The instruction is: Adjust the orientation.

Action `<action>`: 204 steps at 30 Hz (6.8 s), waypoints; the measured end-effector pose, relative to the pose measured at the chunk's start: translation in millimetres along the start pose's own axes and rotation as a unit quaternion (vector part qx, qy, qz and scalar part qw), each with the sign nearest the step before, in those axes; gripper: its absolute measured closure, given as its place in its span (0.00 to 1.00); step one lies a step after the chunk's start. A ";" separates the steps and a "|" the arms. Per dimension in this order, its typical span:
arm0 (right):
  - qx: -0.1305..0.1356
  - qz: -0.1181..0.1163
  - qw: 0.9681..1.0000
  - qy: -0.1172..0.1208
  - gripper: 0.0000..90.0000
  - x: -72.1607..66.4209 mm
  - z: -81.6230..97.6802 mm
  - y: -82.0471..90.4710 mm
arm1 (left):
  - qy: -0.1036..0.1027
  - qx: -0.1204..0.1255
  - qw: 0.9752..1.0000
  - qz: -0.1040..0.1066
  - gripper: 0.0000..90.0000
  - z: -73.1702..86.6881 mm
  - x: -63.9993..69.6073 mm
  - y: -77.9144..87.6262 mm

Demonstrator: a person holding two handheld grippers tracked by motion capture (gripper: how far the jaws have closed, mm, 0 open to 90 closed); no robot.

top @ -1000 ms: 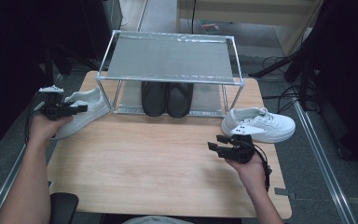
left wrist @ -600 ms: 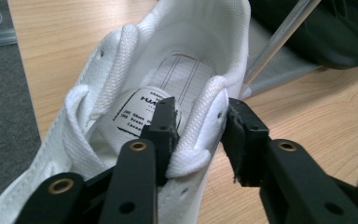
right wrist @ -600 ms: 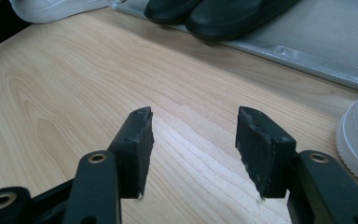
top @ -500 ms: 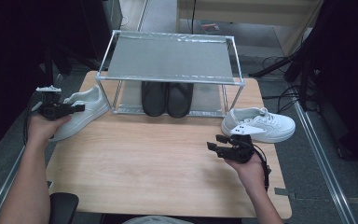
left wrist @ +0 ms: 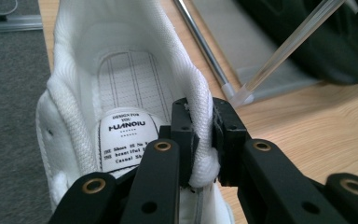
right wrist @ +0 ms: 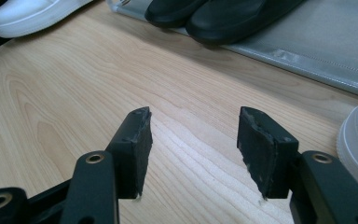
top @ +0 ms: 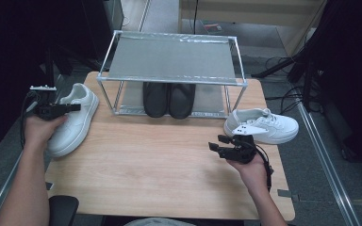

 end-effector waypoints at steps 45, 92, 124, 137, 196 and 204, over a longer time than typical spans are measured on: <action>-0.009 -0.057 0.998 0.036 0.50 -21.4 -29.2 -39.0 | -0.014 -0.047 0.999 0.006 0.89 37.2 69.8 42.2; -0.013 -0.026 0.999 0.021 0.49 -11.1 -11.1 -21.0 | -0.192 -0.162 0.950 0.187 0.89 32.0 250.8 -74.4; -0.017 -0.004 1.000 0.011 0.49 -7.5 3.5 -10.0 | -0.210 -0.185 0.928 0.247 0.73 49.4 300.0 -133.7; -0.019 -0.026 0.999 0.031 0.49 -18.0 -7.5 -25.7 | -0.197 -0.152 0.941 0.228 0.62 50.4 286.9 -103.7; -0.048 -0.102 0.992 0.055 1.00 -56.2 -20.3 -54.9 | -0.231 -0.198 0.931 0.202 1.00 91.9 271.8 -99.3; -0.067 -0.117 0.988 0.079 1.00 -69.5 -9.8 -50.2 | -0.223 -0.194 0.936 0.192 1.00 82.3 260.1 -103.3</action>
Point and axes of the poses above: each handheld gripper's, and its own axes: y roughly backward along the jaws, z roughly out of its underside, x roughly to its right, the point moved 6 cm from there along -y, roughly forward along the jaws, and after that the axes turned 8 degrees about z, right-handed, at the moved point
